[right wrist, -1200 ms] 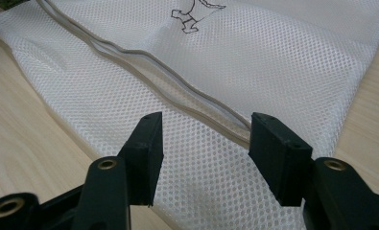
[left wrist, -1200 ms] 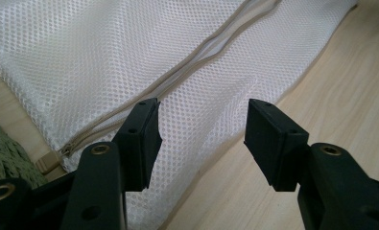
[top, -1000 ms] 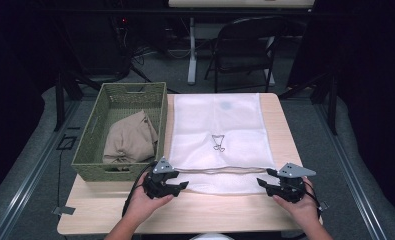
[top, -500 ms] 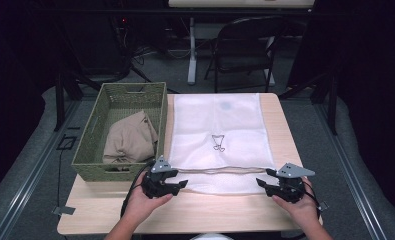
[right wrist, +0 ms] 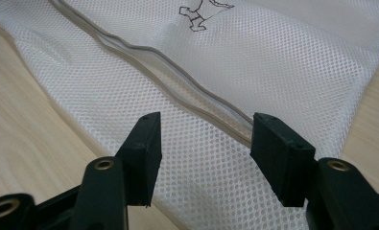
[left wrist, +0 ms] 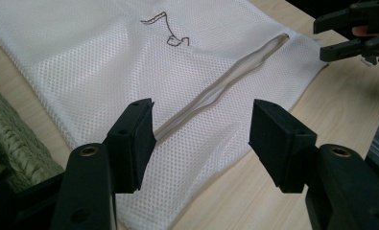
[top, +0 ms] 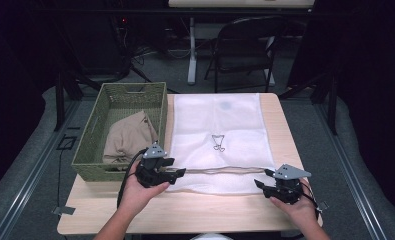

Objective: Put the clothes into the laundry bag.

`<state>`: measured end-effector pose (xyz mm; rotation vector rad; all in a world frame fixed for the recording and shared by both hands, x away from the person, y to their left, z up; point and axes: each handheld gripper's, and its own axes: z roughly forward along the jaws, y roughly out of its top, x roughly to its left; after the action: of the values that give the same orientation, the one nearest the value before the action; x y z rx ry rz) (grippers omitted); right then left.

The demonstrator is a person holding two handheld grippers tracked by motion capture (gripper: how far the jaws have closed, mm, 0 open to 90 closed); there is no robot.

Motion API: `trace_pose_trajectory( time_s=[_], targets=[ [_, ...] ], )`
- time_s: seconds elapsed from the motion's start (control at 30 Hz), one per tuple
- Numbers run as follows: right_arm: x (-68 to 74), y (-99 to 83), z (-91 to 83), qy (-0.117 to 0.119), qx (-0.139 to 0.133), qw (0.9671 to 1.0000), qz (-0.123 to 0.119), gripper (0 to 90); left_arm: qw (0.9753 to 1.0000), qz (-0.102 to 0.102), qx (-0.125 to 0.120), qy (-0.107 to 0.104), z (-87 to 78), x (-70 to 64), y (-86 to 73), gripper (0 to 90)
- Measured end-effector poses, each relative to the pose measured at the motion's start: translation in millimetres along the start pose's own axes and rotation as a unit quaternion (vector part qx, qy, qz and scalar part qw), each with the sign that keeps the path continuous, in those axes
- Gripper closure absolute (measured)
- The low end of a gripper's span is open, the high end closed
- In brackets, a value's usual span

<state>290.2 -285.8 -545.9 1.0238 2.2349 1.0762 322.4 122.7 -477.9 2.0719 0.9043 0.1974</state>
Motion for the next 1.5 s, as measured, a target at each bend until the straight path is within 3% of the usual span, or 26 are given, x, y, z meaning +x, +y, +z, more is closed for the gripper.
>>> trace_pose_trajectory(
  time_s=[0.07, 0.33, 0.5, 0.57, 0.73, 0.77, 0.93, 1.13, 1.27, 1.5],
  targets=[
    [-0.1, -0.1, 0.0, 0.000, 0.001, 1.0000, -0.001, 44.0, 1.0000, -0.006, 0.003, -0.002, -0.6, 1.1, 3.0, 40.8],
    [0.7, -0.4, 1.4, 0.001, 0.000, 1.0000, -0.006, 44.1, 0.9998, 0.000, 0.009, 0.016, -5.9, 2.8, 17.7, 39.4],
    [1.1, -0.5, 2.0, -0.005, 0.001, 0.9998, -0.017, 44.2, 0.9987, 0.000, 0.023, 0.046, -8.5, 9.4, 27.1, 39.3],
    [1.4, -0.6, 1.9, -0.007, 0.001, 0.9998, -0.017, 44.3, 0.9982, -0.006, 0.024, 0.055, -9.5, 15.2, 29.8, 39.4],
    [1.2, -0.7, 1.9, -0.007, 0.002, 0.9998, -0.017, 44.8, 0.9980, -0.052, 0.024, 0.026, -13.5, 33.4, 34.4, 40.4],
    [1.1, -0.8, 2.1, -0.008, 0.003, 0.9998, -0.017, 44.8, 0.9980, -0.052, 0.026, 0.026, -14.0, 35.6, 35.1, 40.4],
    [-0.1, -2.3, 3.0, -0.009, 0.005, 0.9999, -0.010, 44.7, 0.9967, -0.055, 0.034, 0.050, -19.0, 47.2, 42.8, 40.2],
    [-0.6, -2.8, 3.6, -0.006, 0.009, 0.9999, -0.003, 43.9, 0.9954, -0.071, 0.036, 0.053, -25.9, 60.0, 51.2, 42.2],
    [-0.9, -3.0, 3.7, -0.005, 0.010, 0.9999, -0.002, 43.7, 0.9928, -0.092, 0.042, 0.064, -28.7, 73.6, 57.3, 42.3],
    [-1.3, -3.1, 3.8, -0.005, 0.009, 0.9999, 0.000, 43.6, 0.9896, -0.109, 0.040, 0.085, -31.3, 89.8, 62.1, 41.0]
  ],
)
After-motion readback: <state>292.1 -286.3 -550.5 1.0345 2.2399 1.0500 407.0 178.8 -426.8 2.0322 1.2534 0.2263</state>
